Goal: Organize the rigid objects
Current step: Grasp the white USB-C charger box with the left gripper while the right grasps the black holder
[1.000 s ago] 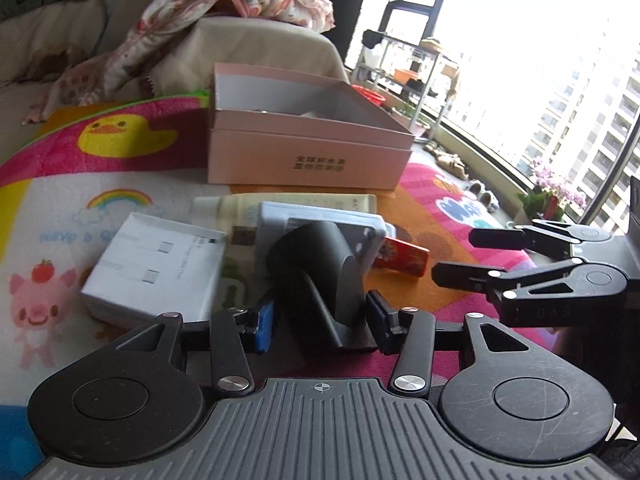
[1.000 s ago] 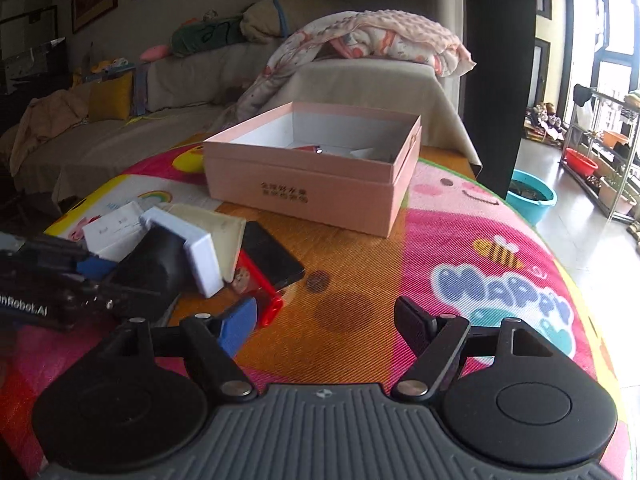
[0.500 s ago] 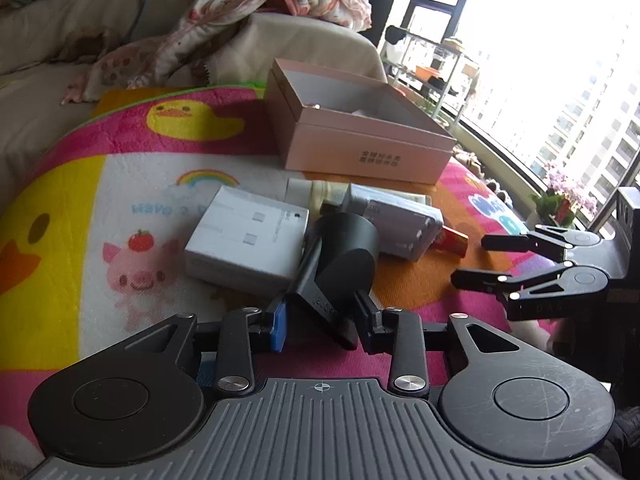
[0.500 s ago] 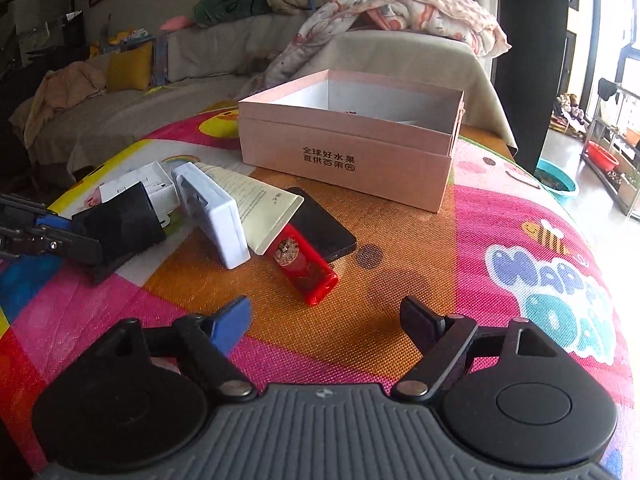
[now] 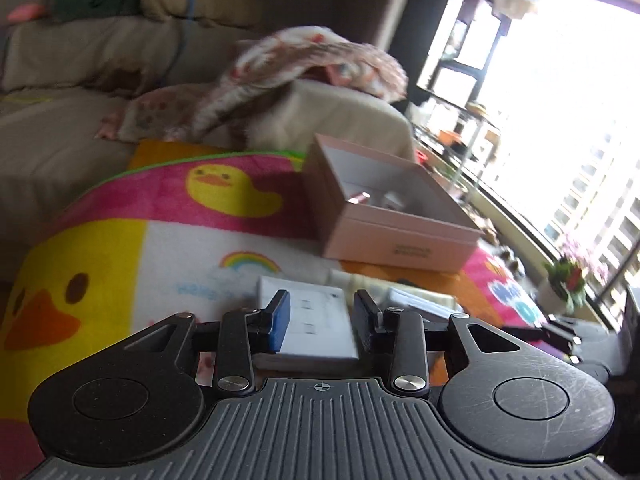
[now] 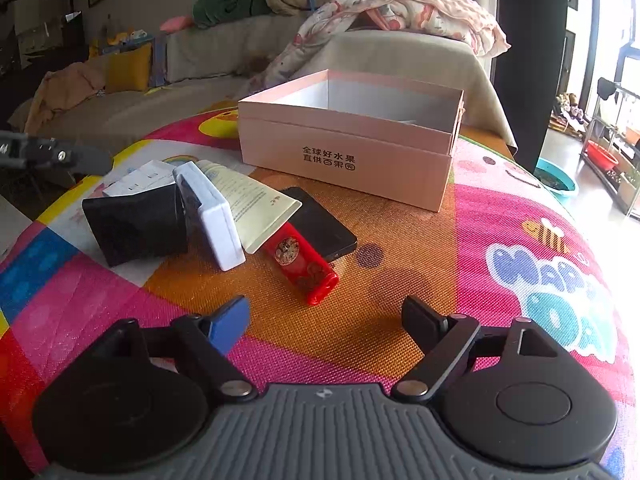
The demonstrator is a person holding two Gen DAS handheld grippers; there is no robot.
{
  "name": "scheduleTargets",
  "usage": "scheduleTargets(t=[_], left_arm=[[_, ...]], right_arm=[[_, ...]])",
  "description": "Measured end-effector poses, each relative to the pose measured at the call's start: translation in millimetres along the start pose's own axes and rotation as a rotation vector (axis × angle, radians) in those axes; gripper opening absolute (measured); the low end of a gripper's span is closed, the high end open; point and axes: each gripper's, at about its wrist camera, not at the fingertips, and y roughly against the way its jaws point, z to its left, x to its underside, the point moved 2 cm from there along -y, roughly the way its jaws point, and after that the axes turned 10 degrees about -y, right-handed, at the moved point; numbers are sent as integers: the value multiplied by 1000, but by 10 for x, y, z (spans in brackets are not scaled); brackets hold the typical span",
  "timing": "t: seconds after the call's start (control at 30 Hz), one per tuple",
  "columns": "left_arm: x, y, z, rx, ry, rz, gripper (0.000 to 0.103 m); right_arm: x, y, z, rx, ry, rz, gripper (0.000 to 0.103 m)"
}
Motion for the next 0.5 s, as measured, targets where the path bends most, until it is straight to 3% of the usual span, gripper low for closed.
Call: scheduleTargets(t=[0.07, 0.17, 0.37, 0.43, 0.5], left_arm=[[40, -65, 176, -8, 98, 14, 38], [133, -148, 210, 67, 153, 55, 41], [263, -236, -332, 249, -39, 164, 41], [255, -208, -507, 233, -136, 173, 41], [190, -137, -617, 159, -232, 134, 41]], right_arm=[[1, 0, 0, 0, -1, 0, 84], [1, -2, 2, 0, 0, 0, 84], [1, -2, 3, 0, -1, 0, 85], [1, -1, 3, 0, -1, 0, 85], [0, -3, 3, 0, -1, 0, 85]])
